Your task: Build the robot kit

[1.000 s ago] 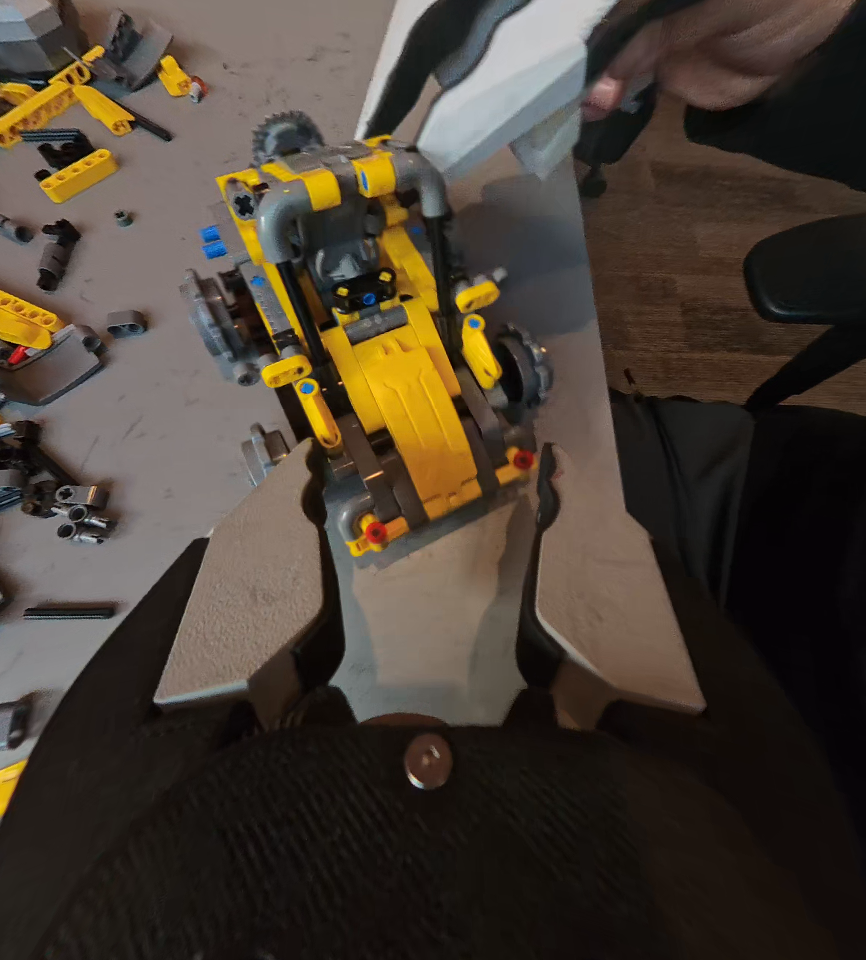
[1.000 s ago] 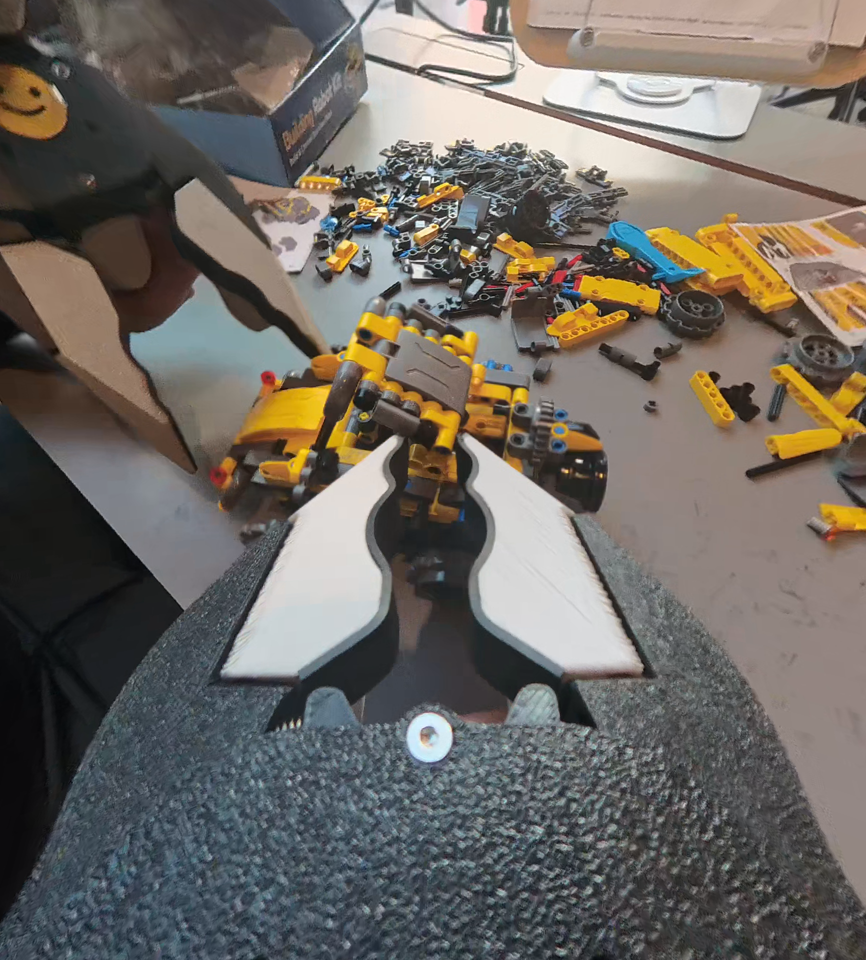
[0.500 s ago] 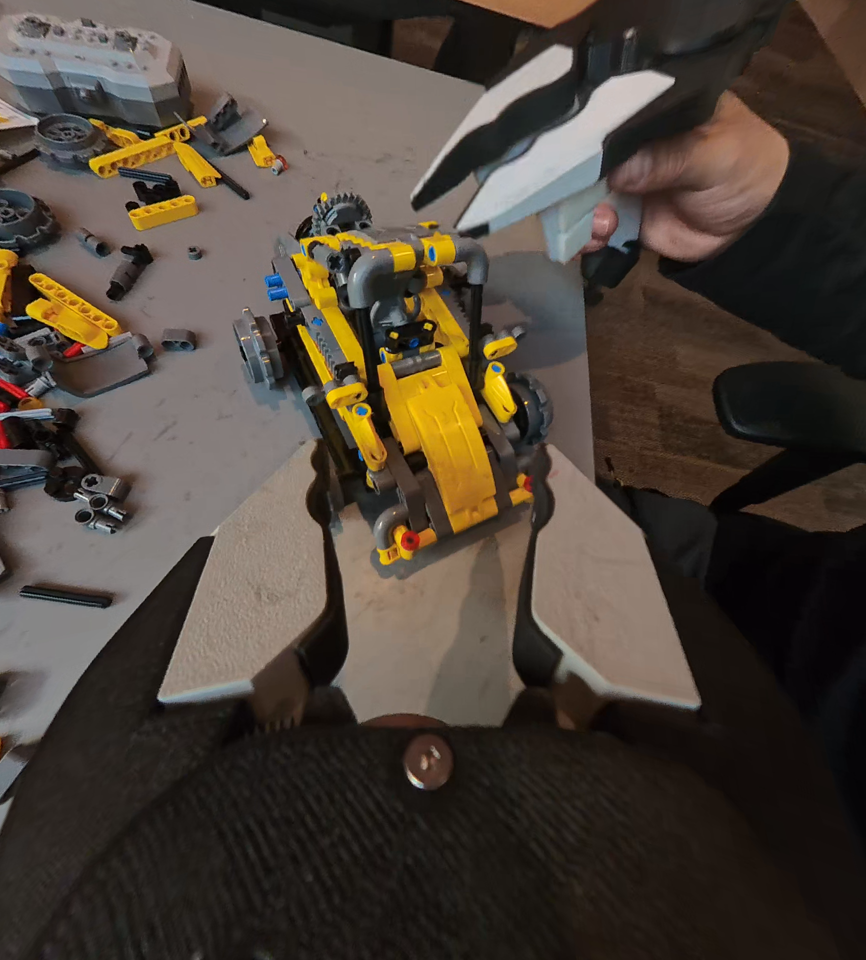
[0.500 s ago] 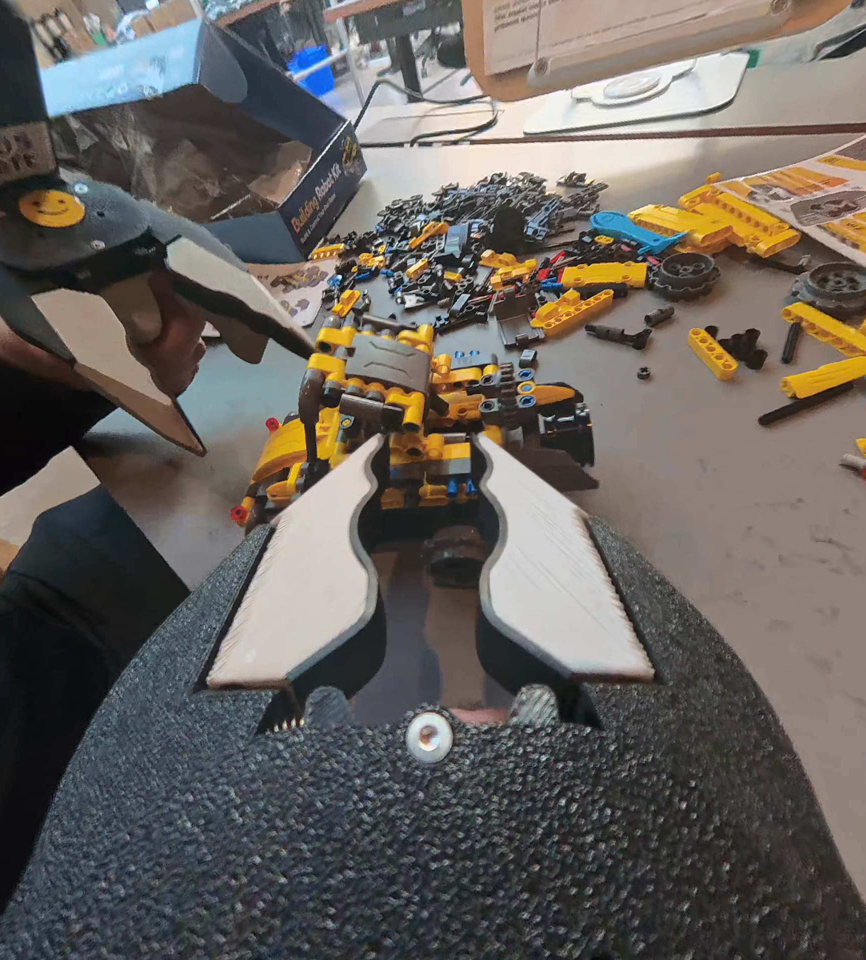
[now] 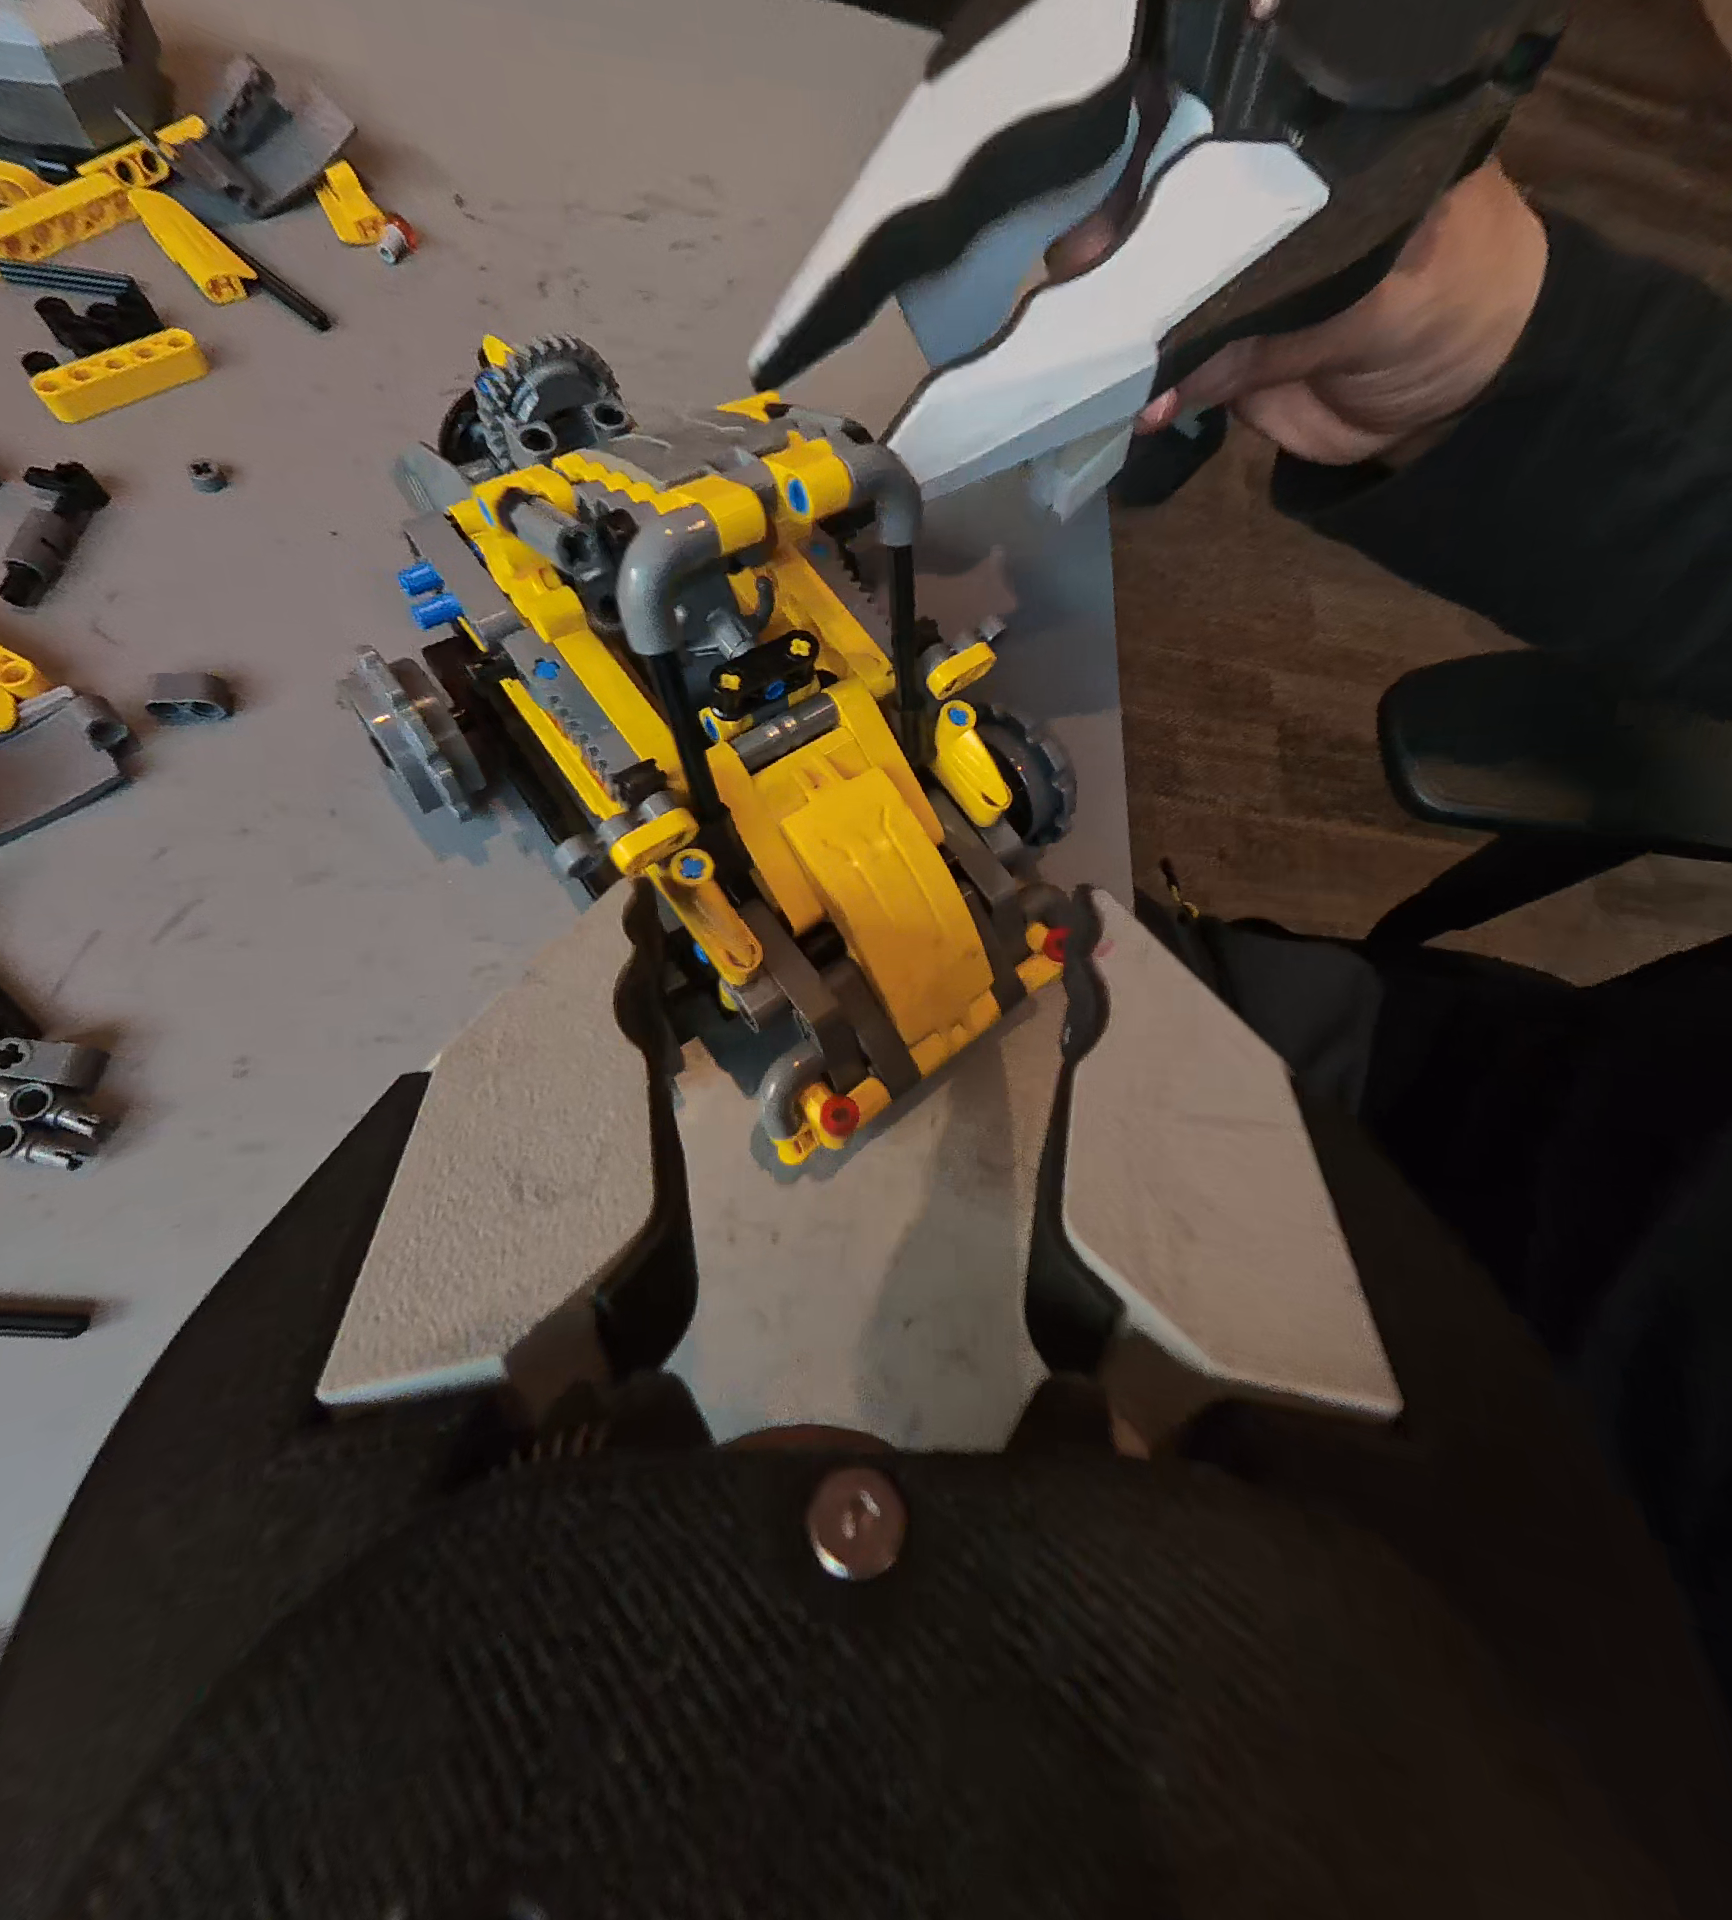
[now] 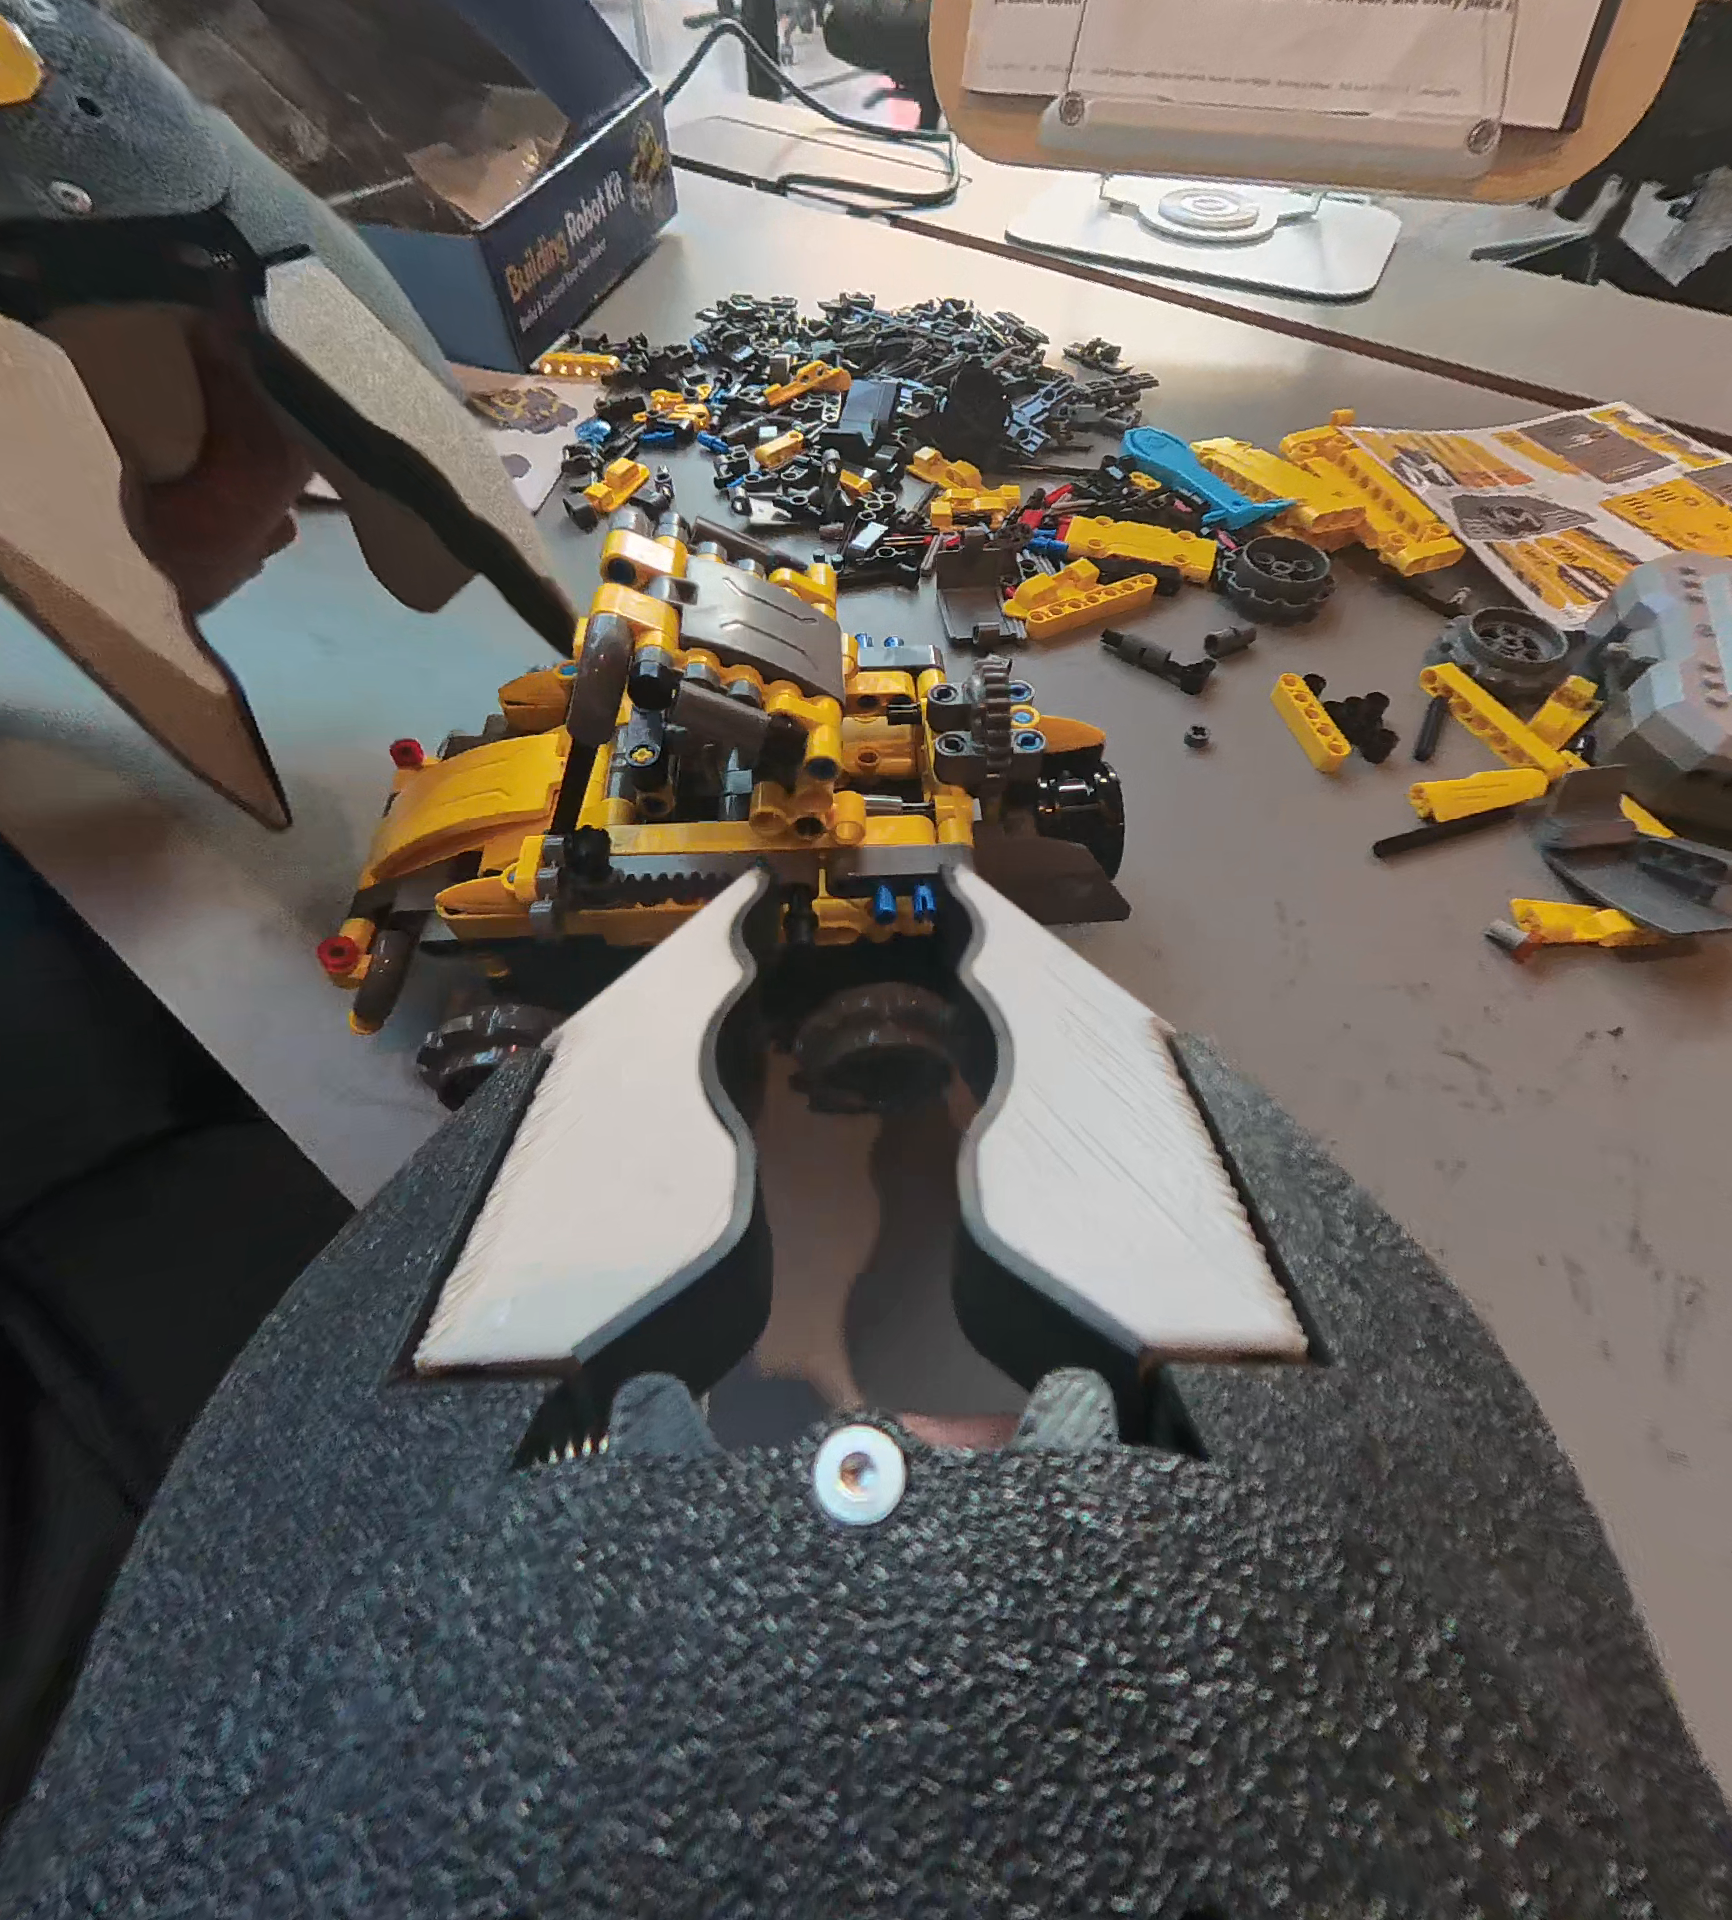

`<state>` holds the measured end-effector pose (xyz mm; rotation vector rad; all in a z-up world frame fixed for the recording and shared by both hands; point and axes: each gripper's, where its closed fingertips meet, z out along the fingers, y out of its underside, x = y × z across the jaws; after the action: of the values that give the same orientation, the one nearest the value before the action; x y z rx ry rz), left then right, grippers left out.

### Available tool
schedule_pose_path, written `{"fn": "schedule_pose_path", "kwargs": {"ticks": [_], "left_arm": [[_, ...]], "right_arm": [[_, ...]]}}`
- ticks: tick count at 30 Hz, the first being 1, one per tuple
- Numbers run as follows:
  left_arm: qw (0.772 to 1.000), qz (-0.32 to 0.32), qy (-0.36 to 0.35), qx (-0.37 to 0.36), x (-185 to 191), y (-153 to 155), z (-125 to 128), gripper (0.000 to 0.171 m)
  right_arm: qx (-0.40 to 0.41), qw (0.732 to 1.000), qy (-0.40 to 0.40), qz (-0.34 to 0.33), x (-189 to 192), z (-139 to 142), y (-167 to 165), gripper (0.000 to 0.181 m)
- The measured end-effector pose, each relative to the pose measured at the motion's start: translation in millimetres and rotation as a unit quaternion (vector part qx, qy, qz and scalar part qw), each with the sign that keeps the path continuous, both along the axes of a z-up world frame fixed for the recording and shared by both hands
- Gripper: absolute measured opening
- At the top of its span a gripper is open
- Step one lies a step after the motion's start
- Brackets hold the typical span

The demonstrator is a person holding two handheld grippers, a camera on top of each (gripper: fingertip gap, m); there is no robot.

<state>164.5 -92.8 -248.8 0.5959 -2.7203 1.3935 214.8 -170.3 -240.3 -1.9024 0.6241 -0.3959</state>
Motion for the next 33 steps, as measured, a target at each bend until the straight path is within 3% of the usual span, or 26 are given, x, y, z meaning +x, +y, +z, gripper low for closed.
{"fn": "schedule_pose_path", "kwargs": {"ticks": [3, 7, 10, 14, 19, 24, 33], "left_arm": [[0.999, 0.015, -0.002, -0.030, 12, 10, 16, 0.068], [0.998, 0.043, -0.011, -0.051, 42, 22, 26, 0.074], [0.997, 0.018, 0.042, -0.066, 44, 14, 21, 0.082], [0.996, -0.014, 0.073, -0.054, 32, 4, 6, 0.076], [0.998, -0.036, 0.056, -0.013, 13, 2, -13, 0.070], [0.998, -0.047, 0.031, -0.030, -2, 7, -8, 0.068], [0.991, 0.053, -0.071, -0.096, 45, 44, 17, 0.073]], "right_arm": [[0.004, 1.000, 0.003, 0.003, -5, -2, -5, 0.017], [0.001, 1.000, 0.004, 0.006, -9, -6, -3, 0.010], [0.004, 1.000, 0.001, 0.001, -8, -6, -2, 0.009], [0.011, 1.000, 0.002, 0.006, -9, -6, -2, 0.007], [0.022, 1.000, 0.012, 0.016, -11, -11, 0, 0.011], [0.046, 0.999, -0.001, 0.018, -15, -9, 3, 0.011], [0.099, 0.992, -0.070, -0.023, -13, 8, -13, 0.020]]}}
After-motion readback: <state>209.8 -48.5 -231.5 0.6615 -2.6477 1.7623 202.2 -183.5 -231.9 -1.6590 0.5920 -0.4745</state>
